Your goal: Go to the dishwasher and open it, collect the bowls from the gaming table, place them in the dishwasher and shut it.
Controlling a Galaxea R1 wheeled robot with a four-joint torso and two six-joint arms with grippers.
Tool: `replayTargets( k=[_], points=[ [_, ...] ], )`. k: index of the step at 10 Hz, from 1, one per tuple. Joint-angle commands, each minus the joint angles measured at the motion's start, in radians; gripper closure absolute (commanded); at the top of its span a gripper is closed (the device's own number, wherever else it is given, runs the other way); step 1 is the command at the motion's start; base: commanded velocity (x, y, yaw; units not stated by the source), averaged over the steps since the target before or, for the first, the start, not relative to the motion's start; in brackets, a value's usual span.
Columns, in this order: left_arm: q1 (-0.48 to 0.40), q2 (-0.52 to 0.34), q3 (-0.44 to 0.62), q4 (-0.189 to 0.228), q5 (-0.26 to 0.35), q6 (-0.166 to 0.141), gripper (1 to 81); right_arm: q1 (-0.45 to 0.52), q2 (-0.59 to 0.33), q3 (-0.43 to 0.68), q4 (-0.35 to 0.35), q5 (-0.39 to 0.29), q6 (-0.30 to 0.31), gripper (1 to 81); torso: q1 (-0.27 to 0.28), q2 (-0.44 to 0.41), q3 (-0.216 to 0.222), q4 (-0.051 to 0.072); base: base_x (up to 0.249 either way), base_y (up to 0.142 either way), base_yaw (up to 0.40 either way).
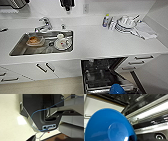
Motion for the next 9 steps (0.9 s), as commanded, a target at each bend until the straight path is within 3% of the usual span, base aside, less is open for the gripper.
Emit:
replayTargets(
  k=[1,3,5,8,9],
  points=[
    [0.171,0.181,-0.212,0.057,-0.039,0.009,1.0,0.171,0.032,-0.092,0.017,-0.055,0.072,81.1,0.000,0.000,0.000,0.000,0.000,0.000,0.000],
    [0.198,0.207,-0.224,0.108,-0.038,0.008,1.0,0.246,0.038,-0.113,0.017,-0.064,0.120,81.1,0.000,0.000,0.000,0.000,0.000,0.000,0.000],
    [0.222,0.251,-0.252,0.125,-0.036,0.010,1.0,0.309,0.056,-0.125,0.016,-0.070,0.168,81.1,0.000,0.000,0.000,0.000,0.000,0.000,0.000],
    [0.260,0.367,-0.359,0.128,-0.029,0.010,1.0,0.320,0.161,-0.220,0.017,-0.076,0.169,81.1,0.000,0.000,0.000,0.000,0.000,0.000,0.000],
    [0.261,0.398,-0.395,0.126,-0.026,0.006,1.0,0.319,0.164,-0.225,0.017,-0.093,0.189,1.0,0.000,0.000,0.000,0.000,0.000,0.000,0.000]
  ],
)
